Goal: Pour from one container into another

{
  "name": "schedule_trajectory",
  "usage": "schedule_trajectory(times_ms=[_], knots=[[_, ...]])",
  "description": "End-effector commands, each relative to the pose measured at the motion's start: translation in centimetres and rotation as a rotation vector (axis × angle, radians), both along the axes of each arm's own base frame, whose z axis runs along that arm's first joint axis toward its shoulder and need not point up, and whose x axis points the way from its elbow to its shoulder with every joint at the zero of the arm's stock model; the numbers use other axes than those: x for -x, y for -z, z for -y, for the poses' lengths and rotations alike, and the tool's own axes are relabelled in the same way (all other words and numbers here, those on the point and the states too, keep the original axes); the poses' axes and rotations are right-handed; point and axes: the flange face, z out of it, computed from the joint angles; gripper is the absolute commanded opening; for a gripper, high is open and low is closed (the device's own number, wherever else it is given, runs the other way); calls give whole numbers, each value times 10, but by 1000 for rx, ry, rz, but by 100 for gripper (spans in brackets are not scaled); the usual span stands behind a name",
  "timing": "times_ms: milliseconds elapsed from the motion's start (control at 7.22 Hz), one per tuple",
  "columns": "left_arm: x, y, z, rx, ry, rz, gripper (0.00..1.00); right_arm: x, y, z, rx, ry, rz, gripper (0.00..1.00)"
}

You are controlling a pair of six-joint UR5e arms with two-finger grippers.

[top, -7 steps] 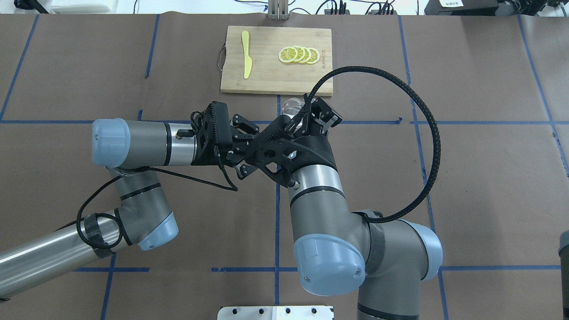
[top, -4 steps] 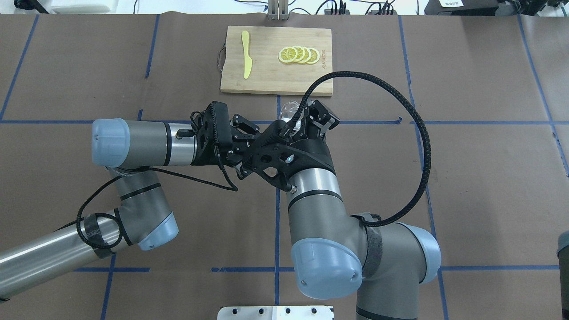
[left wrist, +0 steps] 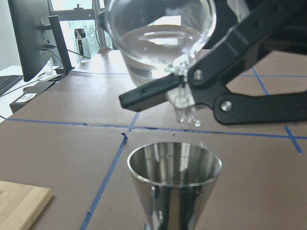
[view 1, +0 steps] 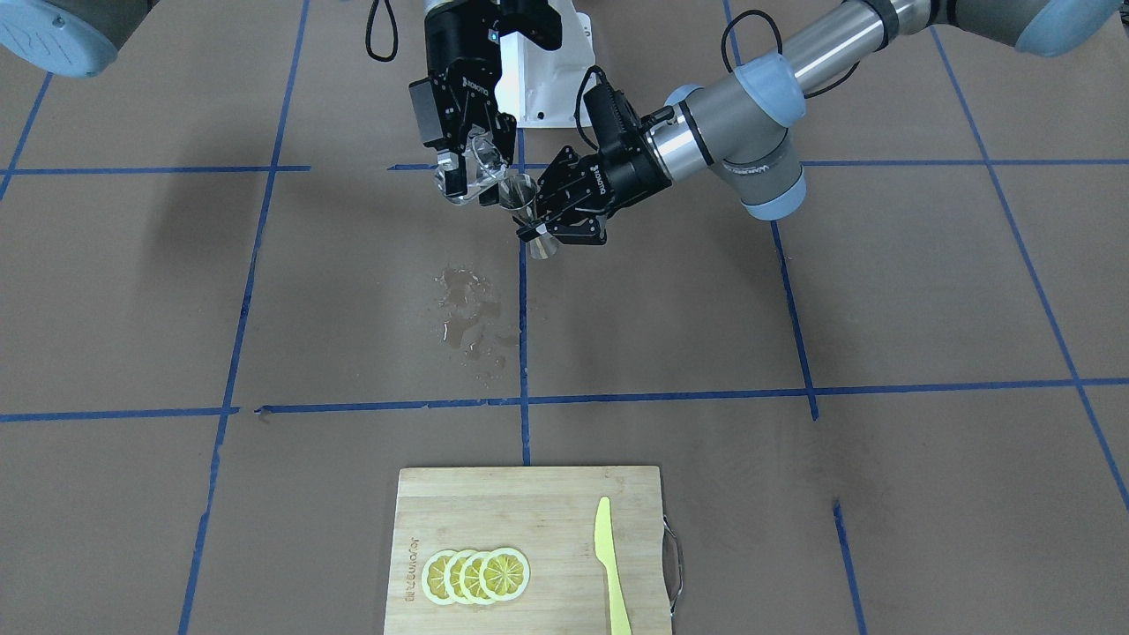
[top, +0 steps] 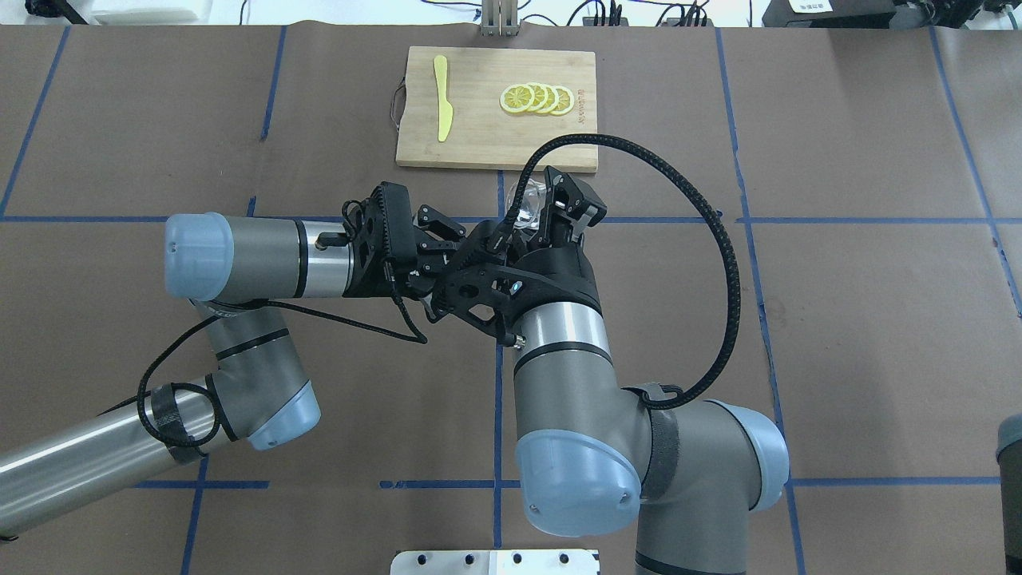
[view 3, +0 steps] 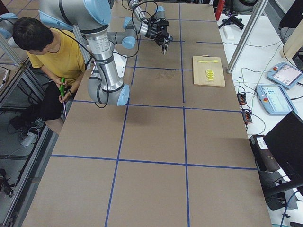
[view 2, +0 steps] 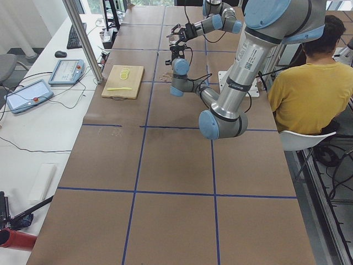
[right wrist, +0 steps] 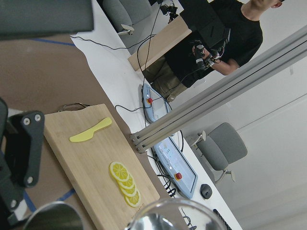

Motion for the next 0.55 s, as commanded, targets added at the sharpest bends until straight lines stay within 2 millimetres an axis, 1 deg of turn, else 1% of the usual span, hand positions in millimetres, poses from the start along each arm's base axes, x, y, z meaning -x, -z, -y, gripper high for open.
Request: schedule_trajectory(times_ms=[0, 415], knots=[[0, 1, 0, -1, 0, -1, 0, 1, 9, 2, -17, -13, -81, 0], [0, 1, 0, -1, 0, -1, 0, 1, 8, 2, -24, -11, -108, 0]])
